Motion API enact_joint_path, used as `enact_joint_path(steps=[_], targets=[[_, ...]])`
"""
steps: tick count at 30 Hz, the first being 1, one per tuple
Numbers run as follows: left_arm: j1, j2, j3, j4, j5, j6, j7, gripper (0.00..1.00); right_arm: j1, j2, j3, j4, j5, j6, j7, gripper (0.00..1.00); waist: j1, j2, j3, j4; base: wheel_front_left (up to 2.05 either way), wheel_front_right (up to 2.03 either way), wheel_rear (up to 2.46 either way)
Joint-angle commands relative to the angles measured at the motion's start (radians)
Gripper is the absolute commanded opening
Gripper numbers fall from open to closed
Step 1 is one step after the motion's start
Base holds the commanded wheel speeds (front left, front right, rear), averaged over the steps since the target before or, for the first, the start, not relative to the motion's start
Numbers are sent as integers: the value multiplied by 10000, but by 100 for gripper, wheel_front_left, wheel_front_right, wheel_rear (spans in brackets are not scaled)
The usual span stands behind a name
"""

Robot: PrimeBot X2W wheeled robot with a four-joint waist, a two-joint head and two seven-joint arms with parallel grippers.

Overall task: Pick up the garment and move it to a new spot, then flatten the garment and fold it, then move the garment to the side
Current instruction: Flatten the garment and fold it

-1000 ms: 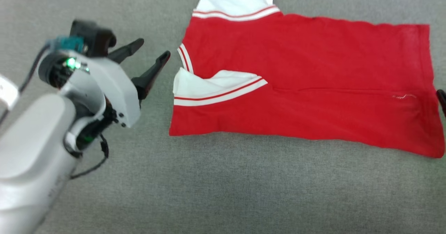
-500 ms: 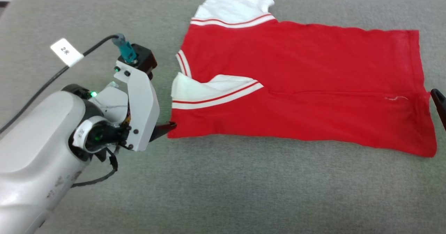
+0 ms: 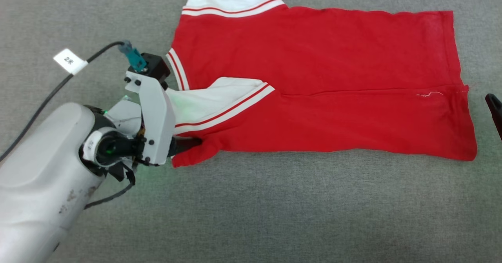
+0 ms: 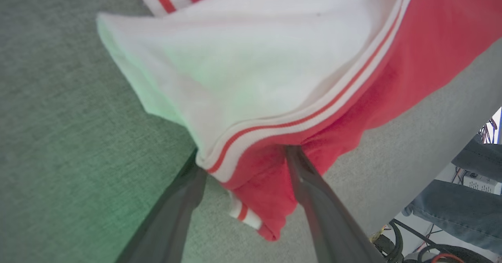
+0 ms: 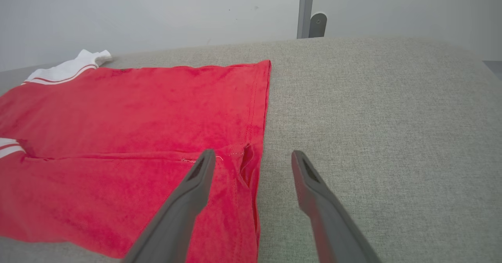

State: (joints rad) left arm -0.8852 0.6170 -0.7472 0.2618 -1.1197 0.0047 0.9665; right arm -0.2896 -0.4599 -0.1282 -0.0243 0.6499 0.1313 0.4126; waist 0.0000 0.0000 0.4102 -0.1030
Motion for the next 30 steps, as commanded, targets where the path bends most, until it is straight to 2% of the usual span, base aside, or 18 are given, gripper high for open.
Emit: enact_joint_path(steps=[1, 2, 3, 4, 5, 6, 7, 14, 20, 29, 30], targets=[[208, -167, -183, 264, -67, -50, 7, 100, -124, 42, -21, -33, 18, -11, -50, 100, 0, 0, 110, -125, 0, 0, 0], [226, -194, -186, 374, -78, -81, -9, 99, -118, 45, 4, -28, 16, -11, -42, 100, 0, 0, 126, -154, 0, 0, 0], [242, -224, -191, 463, -106, -97, -32, 80, -130, 38, 31, -18, 7, -11, -3, 100, 0, 0, 139, -178, 0, 0, 0], [259, -250, -201, 515, -144, -139, -27, 49, -141, 16, 77, -6, 3, -11, 66, 100, 0, 0, 149, -198, 0, 0, 0], [275, -273, -213, 538, -151, -210, -24, 39, -149, -40, 139, 3, -9, -11, 127, 100, 0, 0, 155, -214, 0, 0, 0], [279, -296, -220, 575, -159, -233, -36, 17, -155, -115, 212, 11, -16, -11, 230, 100, 0, 0, 160, -224, 0, 0, 0], [285, -316, -214, 608, -197, -286, -49, 0, -153, -204, 303, 19, -36, -11, 394, 100, 0, 0, 164, -231, 0, 0, 0], [214, -319, -127, 707, -265, -477, -169, 0, -110, -1295, 1411, 14, -241, -11, 2565, 100, 0, 0, 174, -154, 0, 0, 0], [63, -386, -98, 698, -216, -565, -301, 0, -538, -1753, 2168, 51, -258, -11, 4099, 100, 0, 0, 307, 14, 0, 0, 0], [-99, -578, -67, 775, -133, -696, -619, 0, -1136, -1764, 2868, 697, -844, -11, 4730, 98, 0, 0, 564, 223, 0, 0, 0], [-107, -593, -55, 793, -153, -688, -635, 0, -1155, -1749, 2935, 769, -850, -11, 4763, 55, 0, 0, 579, 230, 0, 0, 0]])
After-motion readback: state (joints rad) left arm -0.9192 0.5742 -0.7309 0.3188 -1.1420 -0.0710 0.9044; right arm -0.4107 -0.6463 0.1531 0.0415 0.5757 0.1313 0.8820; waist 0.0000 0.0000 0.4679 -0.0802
